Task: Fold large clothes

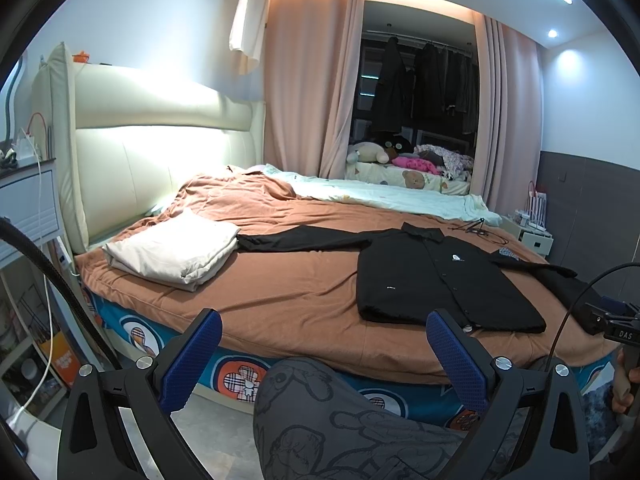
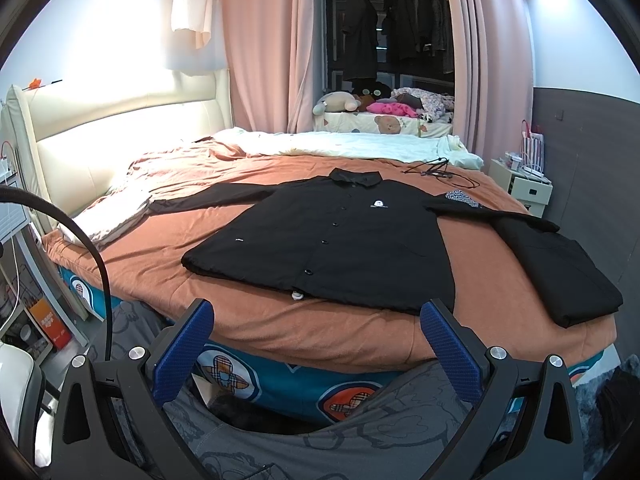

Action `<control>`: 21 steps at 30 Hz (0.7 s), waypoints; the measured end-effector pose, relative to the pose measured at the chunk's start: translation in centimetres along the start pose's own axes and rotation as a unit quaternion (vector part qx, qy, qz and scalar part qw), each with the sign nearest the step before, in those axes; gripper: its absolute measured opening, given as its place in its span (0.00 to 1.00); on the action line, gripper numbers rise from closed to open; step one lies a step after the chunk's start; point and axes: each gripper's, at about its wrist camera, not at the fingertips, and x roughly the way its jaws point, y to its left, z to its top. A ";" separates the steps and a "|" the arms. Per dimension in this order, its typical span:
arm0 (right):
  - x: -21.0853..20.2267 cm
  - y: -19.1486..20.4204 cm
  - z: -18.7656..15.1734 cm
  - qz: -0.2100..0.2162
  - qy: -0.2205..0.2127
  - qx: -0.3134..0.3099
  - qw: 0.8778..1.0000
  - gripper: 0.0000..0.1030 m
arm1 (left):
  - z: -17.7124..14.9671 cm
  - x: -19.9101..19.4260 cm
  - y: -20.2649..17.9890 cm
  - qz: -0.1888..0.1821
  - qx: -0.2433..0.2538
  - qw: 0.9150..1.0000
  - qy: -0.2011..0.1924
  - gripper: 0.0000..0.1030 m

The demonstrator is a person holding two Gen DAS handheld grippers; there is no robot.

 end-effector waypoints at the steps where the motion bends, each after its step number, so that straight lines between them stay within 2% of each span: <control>1: 0.0 0.0 0.0 0.000 0.000 0.000 1.000 1.00 | 0.0 0.0 0.0 0.000 0.000 1.000 0.000 1.00; 12: 0.4 0.0 0.6 -0.002 -0.001 0.000 1.000 1.00 | 0.1 0.2 0.1 0.000 -0.001 1.000 0.006 1.00; 18: 2.1 -0.1 1.8 -0.001 0.000 0.003 1.000 1.00 | 1.3 2.1 0.5 0.000 0.000 1.000 0.015 1.00; 21: 3.8 0.0 2.5 0.012 0.008 0.002 1.000 1.00 | 2.0 4.0 0.8 0.000 0.004 1.000 0.022 1.00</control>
